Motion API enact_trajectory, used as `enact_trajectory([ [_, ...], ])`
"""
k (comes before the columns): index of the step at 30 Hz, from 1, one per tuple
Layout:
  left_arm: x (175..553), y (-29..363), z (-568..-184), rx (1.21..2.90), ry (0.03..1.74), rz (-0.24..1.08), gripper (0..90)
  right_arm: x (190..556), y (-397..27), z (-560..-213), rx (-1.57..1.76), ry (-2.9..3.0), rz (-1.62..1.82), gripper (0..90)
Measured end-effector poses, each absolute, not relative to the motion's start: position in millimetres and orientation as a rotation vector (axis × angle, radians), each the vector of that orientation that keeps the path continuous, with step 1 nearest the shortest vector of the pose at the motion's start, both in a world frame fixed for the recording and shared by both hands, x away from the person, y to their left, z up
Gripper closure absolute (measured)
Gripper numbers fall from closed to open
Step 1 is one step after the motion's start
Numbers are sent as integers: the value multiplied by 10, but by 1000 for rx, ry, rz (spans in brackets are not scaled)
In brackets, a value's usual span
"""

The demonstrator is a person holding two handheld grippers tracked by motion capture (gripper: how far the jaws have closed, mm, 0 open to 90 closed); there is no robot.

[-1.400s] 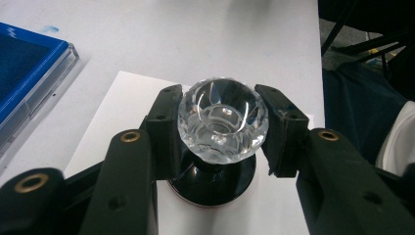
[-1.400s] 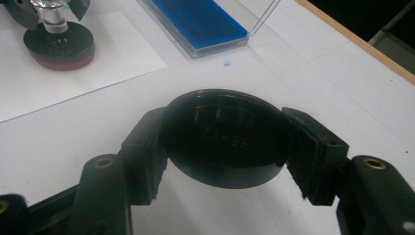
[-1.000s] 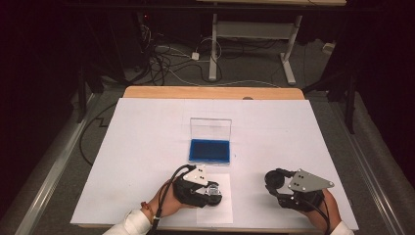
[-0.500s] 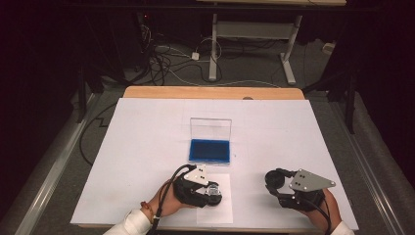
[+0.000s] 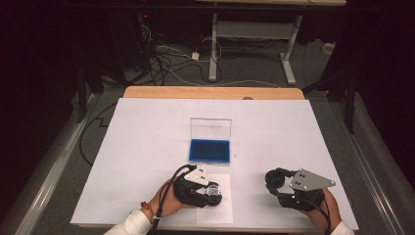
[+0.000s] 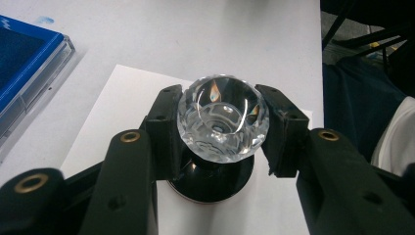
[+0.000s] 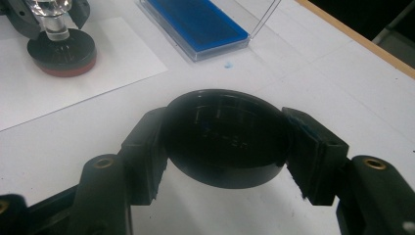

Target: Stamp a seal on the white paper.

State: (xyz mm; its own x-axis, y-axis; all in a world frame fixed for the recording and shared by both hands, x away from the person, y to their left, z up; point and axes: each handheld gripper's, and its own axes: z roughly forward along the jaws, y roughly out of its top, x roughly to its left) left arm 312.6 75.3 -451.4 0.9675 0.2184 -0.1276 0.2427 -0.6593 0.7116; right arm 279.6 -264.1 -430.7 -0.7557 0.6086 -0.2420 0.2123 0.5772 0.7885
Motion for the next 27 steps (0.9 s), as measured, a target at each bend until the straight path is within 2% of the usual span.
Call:
enact_trajectory([
  [27, 3123, 752, -4526, 2310, 319, -31, 542, 2794, -2637, -4305, 646, 2318, 1055, 384],
])
